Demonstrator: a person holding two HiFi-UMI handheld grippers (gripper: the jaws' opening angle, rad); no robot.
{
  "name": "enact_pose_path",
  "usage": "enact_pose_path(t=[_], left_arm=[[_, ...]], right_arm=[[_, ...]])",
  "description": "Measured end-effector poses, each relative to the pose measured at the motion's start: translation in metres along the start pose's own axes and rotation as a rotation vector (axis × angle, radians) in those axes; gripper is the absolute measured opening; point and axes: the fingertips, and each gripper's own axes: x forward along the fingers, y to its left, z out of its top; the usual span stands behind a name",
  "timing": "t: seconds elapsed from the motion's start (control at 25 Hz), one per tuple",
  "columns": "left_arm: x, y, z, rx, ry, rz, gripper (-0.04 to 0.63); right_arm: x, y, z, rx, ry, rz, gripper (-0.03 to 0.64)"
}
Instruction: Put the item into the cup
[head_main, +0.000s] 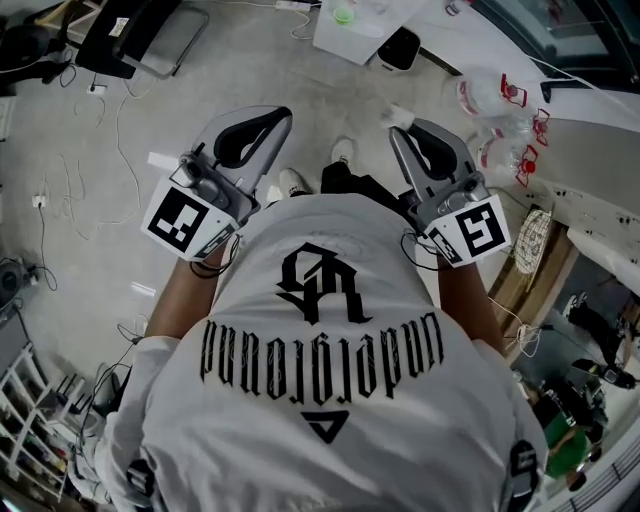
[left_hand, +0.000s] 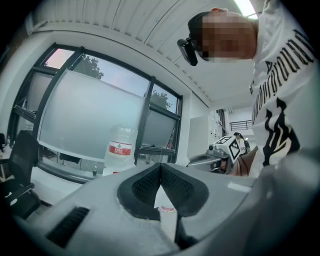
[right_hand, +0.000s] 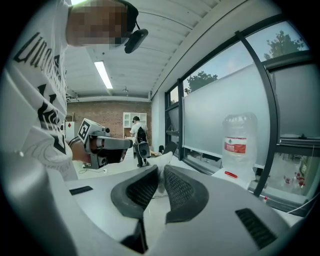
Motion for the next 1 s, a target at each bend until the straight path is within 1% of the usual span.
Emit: enact_pose_path(t=[0.2,0.52,0.76,1.0], left_arm=[[0.007,0.012,-0.001,-0.001,0.011,0.017,0.015],[0.036,0.042,-0.003,-0.004,0.032,0.074,0.014],[0.078,0.065,-0.006,-0.017,0.053,0.09,0.014],[0.135,0.083,-0.004,-0.023,0.062,0.086,0.014]], right_arm=[[0.011,-0.014,-0.001,0.006,-0.002,0.009,0.048],[0.039,-0.053,-0.004,0.019,-0.014,0.065,0.048],[0.057,-0.097,-0.006,0.027,-0.023,0.103,0.048],[0.061,-0.158,-0.007,0.033,-0.027,0.098,0.048]])
